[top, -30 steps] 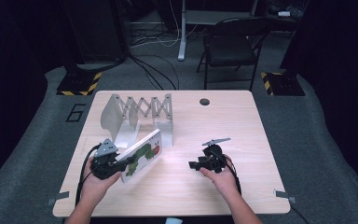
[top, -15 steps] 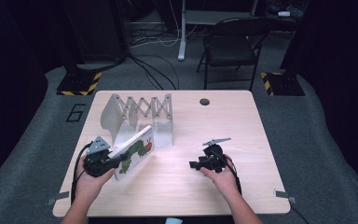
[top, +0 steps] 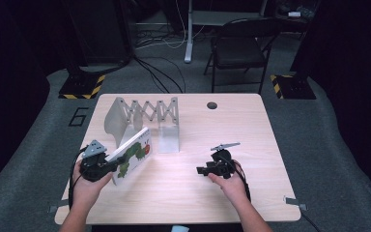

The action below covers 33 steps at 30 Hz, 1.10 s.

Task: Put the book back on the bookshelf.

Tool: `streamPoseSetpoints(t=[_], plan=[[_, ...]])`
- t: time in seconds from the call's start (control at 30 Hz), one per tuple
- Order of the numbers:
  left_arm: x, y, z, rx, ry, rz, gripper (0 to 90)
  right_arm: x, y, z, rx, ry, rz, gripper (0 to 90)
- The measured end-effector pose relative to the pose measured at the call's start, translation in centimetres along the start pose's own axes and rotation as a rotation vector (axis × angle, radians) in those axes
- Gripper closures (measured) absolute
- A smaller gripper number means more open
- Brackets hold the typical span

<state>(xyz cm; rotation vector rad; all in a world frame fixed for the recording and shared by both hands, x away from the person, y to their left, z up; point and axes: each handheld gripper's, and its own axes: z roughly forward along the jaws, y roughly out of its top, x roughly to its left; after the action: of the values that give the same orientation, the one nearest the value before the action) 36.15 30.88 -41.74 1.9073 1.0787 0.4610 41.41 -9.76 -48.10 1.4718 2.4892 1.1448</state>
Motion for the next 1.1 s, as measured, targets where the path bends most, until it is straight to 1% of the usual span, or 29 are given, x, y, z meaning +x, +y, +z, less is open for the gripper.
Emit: streamPoseSetpoints(t=[0.03, 0.13, 0.17, 0.2, 0.27, 0.33, 0.37, 0.43, 0.5, 0.63, 0.7, 0.73, 0.77, 0.9, 1.07, 1.1], plan=[[0.2, 0.0, -0.1, -0.007, 0.007, -0.006, 75.6, 0.1, 0.0, -0.1, 0.006, 0.000, 0.011, 45.6], [0.5, 0.0, -0.4, -0.010, 0.018, -0.010, 75.6, 0.0, 0.0, -0.1, 0.005, -0.001, 0.006, 45.6], [0.6, -0.1, -0.4, -0.022, 0.026, -0.017, 75.6, 0.0, 0.0, 0.0, 0.002, -0.002, 0.000, 45.6], [0.8, -0.1, -0.6, -0.016, 0.025, -0.018, 75.6, 0.0, 0.0, 0.0, 0.003, -0.002, 0.002, 45.7], [0.9, -0.1, -0.7, -0.019, 0.033, -0.026, 75.5, 0.0, 0.0, 0.0, 0.004, -0.002, 0.002, 45.7], [1.1, -0.1, -0.8, -0.022, 0.037, -0.025, 75.5, 0.0, 0.0, 0.0, 0.004, -0.002, 0.003, 45.7], [1.2, -0.2, -0.8, -0.025, 0.043, -0.033, 75.5, 0.0, 0.0, 0.0, 0.006, -0.002, 0.005, 45.6], [1.4, -0.2, -1.0, -0.022, 0.053, -0.039, 75.5, -0.1, 0.0, 0.0, -0.002, -0.002, 0.006, 45.7], [1.6, -0.3, -1.0, -0.024, 0.061, -0.040, 75.6, 0.0, 0.0, -0.1, 0.003, -0.001, 0.016, 45.6], [1.8, -0.3, -1.1, -0.027, 0.069, -0.048, 75.5, -0.1, 0.0, 0.0, 0.002, -0.001, 0.010, 45.7], [2.0, -0.4, -1.2, -0.028, 0.077, -0.050, 75.6, -0.1, 0.0, 0.0, 0.003, -0.001, 0.015, 45.6], [2.1, -0.5, -1.2, -0.036, 0.088, -0.056, 75.5, -0.1, 0.0, 0.0, 0.002, -0.001, 0.015, 45.6], [2.2, -0.4, -1.3, -0.027, 0.085, -0.058, 75.5, -0.1, 0.0, -0.1, 0.001, -0.001, 0.015, 45.6], [2.5, -0.5, -1.4, -0.030, 0.095, -0.065, 75.5, -0.1, -0.1, 0.0, 0.002, 0.001, 0.012, 45.6], [3.0, -0.7, -1.5, -0.036, 0.135, -0.073, 75.6, -0.2, -0.1, 0.0, 0.001, 0.001, 0.009, 45.6], [3.0, -0.7, -1.5, -0.036, 0.135, -0.073, 75.5, -0.2, -0.1, 0.0, 0.001, 0.000, 0.010, 45.6]])
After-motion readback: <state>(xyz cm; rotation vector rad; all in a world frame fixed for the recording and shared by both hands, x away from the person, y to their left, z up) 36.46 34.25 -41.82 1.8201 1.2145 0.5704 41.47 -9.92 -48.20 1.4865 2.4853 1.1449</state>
